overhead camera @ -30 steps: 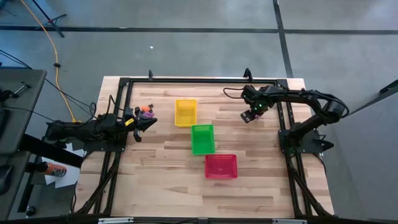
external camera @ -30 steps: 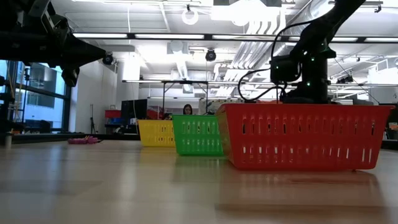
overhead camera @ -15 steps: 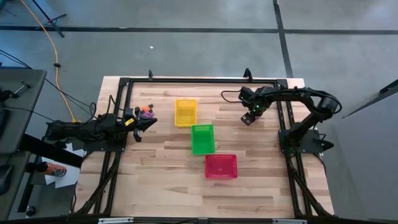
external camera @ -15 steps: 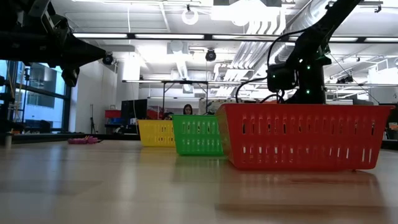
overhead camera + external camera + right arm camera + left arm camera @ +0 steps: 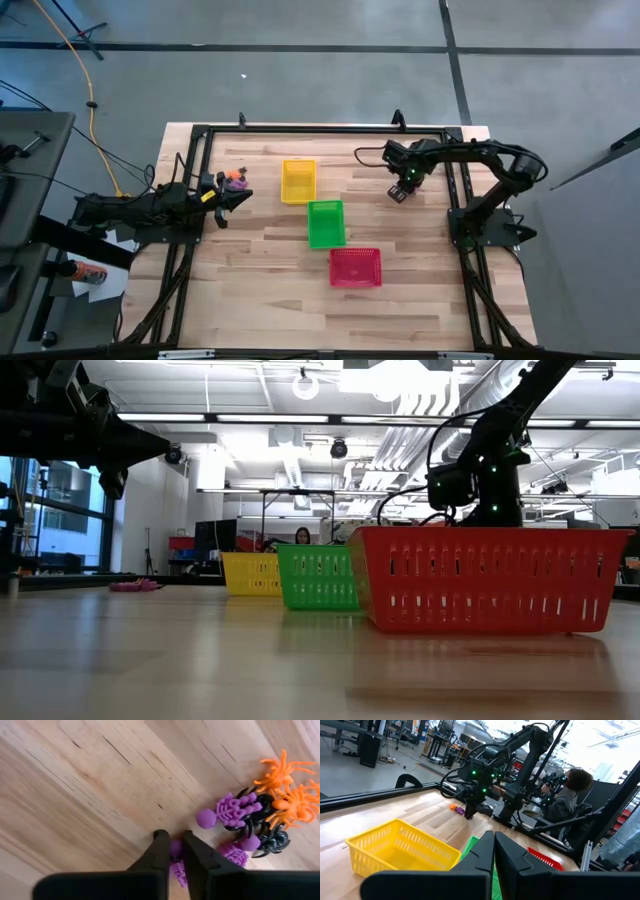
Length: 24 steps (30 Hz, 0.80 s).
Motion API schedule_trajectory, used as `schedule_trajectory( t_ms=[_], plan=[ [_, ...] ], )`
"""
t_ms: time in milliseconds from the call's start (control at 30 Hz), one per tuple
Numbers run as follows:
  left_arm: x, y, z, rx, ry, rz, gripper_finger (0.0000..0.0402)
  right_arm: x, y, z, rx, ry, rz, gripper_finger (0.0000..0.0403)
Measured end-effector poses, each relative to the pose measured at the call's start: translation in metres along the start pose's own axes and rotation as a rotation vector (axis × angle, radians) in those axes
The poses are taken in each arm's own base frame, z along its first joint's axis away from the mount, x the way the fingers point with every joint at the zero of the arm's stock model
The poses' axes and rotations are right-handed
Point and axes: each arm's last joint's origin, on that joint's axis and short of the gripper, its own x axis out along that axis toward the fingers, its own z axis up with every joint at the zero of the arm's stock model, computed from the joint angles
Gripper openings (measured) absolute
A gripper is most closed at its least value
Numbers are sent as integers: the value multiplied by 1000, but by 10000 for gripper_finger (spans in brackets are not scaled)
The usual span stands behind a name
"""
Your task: Sort Halloween decoration
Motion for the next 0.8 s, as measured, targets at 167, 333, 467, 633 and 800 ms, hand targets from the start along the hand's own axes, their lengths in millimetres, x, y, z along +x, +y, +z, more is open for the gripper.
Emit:
schedule_trajectory(
  t_ms=[167, 333, 467, 633, 800],
  plan=[
    [0, 0, 0, 0, 0, 0, 3, -6, 5, -4, -24, -17, -8, 28],
    [0, 0, 0, 0, 0, 0, 3, -20, 10, -15, -42, -28, 0, 6],
    [0, 0, 0, 0, 0, 0, 3, -32, 16, -22, -32, -74, 31, 7],
    [0, 0, 0, 0, 0, 0, 3, -49, 32, -18, -60, -248, 188, 2],
    [0, 0, 0, 0, 0, 0, 3, -65, 62, 3, -138, -517, 462, 1]
  ],
)
